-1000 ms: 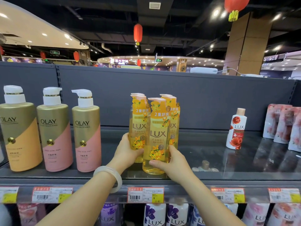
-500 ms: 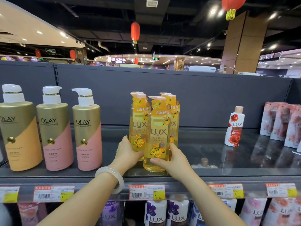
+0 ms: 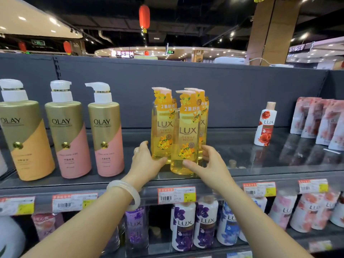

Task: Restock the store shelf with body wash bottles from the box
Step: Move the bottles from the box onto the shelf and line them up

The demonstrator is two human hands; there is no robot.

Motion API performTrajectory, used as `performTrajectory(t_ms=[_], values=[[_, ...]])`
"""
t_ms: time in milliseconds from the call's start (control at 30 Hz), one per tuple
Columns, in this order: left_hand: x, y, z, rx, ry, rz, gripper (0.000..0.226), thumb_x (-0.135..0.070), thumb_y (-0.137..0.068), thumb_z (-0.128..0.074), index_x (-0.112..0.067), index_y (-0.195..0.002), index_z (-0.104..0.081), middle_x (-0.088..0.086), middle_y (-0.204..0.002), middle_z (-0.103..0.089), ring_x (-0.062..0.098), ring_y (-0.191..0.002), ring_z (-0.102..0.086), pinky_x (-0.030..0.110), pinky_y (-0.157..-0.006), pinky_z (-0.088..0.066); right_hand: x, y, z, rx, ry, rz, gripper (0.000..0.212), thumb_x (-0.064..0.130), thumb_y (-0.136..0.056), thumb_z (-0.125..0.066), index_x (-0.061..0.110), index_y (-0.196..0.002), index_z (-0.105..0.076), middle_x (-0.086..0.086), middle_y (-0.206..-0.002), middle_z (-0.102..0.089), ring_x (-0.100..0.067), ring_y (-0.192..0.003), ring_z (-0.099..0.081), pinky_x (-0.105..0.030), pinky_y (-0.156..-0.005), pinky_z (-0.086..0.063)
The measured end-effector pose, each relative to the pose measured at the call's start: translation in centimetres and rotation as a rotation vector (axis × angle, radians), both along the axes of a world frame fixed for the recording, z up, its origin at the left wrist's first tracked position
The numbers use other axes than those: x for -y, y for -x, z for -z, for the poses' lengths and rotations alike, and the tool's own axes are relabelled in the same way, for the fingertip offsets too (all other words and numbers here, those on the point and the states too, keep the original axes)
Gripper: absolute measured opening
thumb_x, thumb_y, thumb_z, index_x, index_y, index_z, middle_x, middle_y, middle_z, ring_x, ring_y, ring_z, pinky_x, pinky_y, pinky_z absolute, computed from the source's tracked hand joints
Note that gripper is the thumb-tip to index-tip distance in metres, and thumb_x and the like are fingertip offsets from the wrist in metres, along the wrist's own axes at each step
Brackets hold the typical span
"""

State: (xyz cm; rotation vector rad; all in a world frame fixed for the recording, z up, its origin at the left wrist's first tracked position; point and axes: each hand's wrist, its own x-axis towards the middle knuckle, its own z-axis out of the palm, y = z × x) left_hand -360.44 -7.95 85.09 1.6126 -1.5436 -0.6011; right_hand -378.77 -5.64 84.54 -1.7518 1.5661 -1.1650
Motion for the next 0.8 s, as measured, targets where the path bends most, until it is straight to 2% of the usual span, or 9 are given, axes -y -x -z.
performTrajectory(t_ms=[200, 300, 367, 467, 567, 667, 800], values=[[-2.8, 0.2, 1.0, -0.003, 0.185, 0.043, 0.066, -0.022, -0.082, -0.068, -0.014, -0.138, -0.033, 0.008, -0.136, -0.039, 0.022, -0.131, -0.036, 0.026, -0.100, -0.030, -3.0, -1.4, 1.5, -0.147, 0.241, 0.122, 0.065, 0.037, -0.079, -0.072, 0.013, -0.133, -0.045, -0.002, -0.128, -0.046, -0.015, -0.123, -0.043, -0.026, -0.102, -0.034], [-4.9, -0.5, 1.8, 0.096, 0.232, 0.050, 0.068, -0.021, -0.081, -0.069, -0.015, -0.139, -0.033, 0.007, -0.136, -0.039, 0.024, -0.128, -0.040, 0.031, -0.104, -0.032, -4.3, -3.0, 2.0, -0.246, 0.347, 0.093, 0.051, 0.029, -0.083, -0.069, 0.008, -0.126, -0.053, -0.006, -0.122, -0.051, -0.020, -0.118, -0.047, -0.027, -0.100, -0.035], [-6.4, -1.5, 2.2, 0.196, 0.227, 0.051, 0.074, -0.024, -0.081, -0.069, -0.015, -0.143, -0.029, 0.006, -0.140, -0.036, 0.023, -0.130, -0.036, 0.031, -0.107, -0.029, -5.2, -4.2, 1.9, -0.309, 0.362, 0.045, 0.048, 0.026, -0.085, -0.066, 0.008, -0.127, -0.052, -0.006, -0.125, -0.050, -0.020, -0.121, -0.045, -0.025, -0.102, -0.032], [-9.4, -3.2, 3.2, 0.348, 0.194, 0.041, 0.075, -0.027, -0.083, -0.066, -0.015, -0.145, -0.025, 0.007, -0.145, -0.031, 0.023, -0.134, -0.030, 0.029, -0.109, -0.025, -6.9, -5.8, 2.8, -0.474, 0.305, -0.061, 0.053, 0.026, -0.089, -0.060, 0.011, -0.136, -0.043, -0.005, -0.141, -0.040, -0.021, -0.133, -0.033, -0.026, -0.109, -0.023], [-13.2, -4.6, 5.5, 0.478, 0.078, 0.018, 0.074, -0.029, -0.084, -0.065, -0.013, -0.144, -0.025, 0.008, -0.145, -0.031, 0.025, -0.134, -0.030, 0.031, -0.109, -0.026, -10.0, -7.4, 4.8, -0.587, 0.151, -0.175, 0.062, 0.031, -0.091, -0.057, 0.014, -0.144, -0.030, -0.004, -0.154, -0.022, -0.022, -0.142, -0.018, -0.032, -0.116, -0.016], [-17.9, -5.9, 9.1, 0.556, -0.064, -0.003, 0.078, -0.034, -0.080, -0.068, -0.012, -0.143, -0.027, 0.008, -0.145, -0.033, 0.028, -0.133, -0.032, 0.034, -0.110, -0.027, -13.7, -9.5, 7.9, -0.683, 0.063, -0.289, 0.068, 0.033, -0.090, -0.058, 0.013, -0.146, -0.025, -0.008, -0.157, -0.015, -0.025, -0.144, -0.013, -0.035, -0.116, -0.015], [-25.5, -7.9, 14.2, 0.549, -0.271, -0.023, 0.073, -0.031, -0.080, -0.069, -0.011, -0.140, -0.031, 0.009, -0.141, -0.035, 0.030, -0.130, -0.034, 0.037, -0.107, -0.033, -19.3, -13.0, 12.4, -0.766, -0.087, -0.444, 0.071, 0.032, -0.088, -0.060, 0.012, -0.146, -0.023, -0.011, -0.156, -0.014, -0.030, -0.143, -0.014, -0.039, -0.114, -0.020]])
